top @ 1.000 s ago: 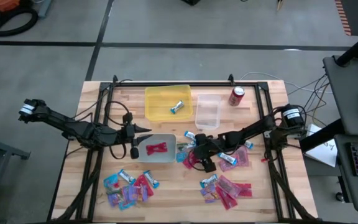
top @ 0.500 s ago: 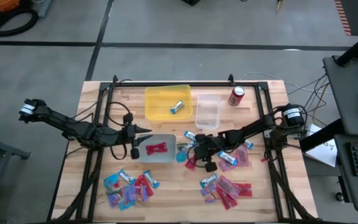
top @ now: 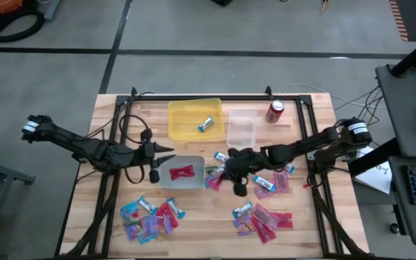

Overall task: Sort candy
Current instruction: Put the red candy into the gray bin, then put the white candy into the yellow bin

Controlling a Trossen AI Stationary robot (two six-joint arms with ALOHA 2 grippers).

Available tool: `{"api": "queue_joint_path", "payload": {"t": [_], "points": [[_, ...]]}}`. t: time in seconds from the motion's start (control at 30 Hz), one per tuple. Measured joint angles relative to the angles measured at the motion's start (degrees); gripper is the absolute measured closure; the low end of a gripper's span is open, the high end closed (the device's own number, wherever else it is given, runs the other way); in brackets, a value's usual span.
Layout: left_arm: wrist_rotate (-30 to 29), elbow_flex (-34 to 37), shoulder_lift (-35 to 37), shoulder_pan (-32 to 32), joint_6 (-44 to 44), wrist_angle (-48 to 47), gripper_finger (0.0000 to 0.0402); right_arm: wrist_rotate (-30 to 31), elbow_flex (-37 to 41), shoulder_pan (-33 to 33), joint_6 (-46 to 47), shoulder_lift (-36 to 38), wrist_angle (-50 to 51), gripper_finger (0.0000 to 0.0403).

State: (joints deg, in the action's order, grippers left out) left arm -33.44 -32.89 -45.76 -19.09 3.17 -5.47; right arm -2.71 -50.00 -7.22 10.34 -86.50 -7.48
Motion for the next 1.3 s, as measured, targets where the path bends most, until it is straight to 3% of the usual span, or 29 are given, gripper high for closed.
{"api": "queue_joint_path", "payload": {"t": [0.27,0.53,0.73,1.03,1.3], "points": [[4.6,-13.5,-1.2,-0.1,5.1,-20.9,0.0325,13.5,-11.7,0.0,2.0,-7.6,-0.7,0.0388],[17.0,-20.9,-2.7,-1.0,17.2,-38.6,0.0325,17.6,-24.2,0.2,2.6,-18.9,2.1,0.0388],[28.2,-20.7,-2.9,-3.3,26.7,-40.9,0.0325,17.8,-28.8,0.1,1.8,-22.4,5.3,0.0385],[35.6,-20.2,-4.7,-9.1,32.4,-44.5,0.0325,17.8,-29.2,0.1,2.7,-22.7,7.1,0.0299],[36.0,-20.1,-9.4,-12.4,33.7,-44.7,0.0325,17.8,-29.2,0.1,0.1,-22.0,8.2,0.0223]]}}
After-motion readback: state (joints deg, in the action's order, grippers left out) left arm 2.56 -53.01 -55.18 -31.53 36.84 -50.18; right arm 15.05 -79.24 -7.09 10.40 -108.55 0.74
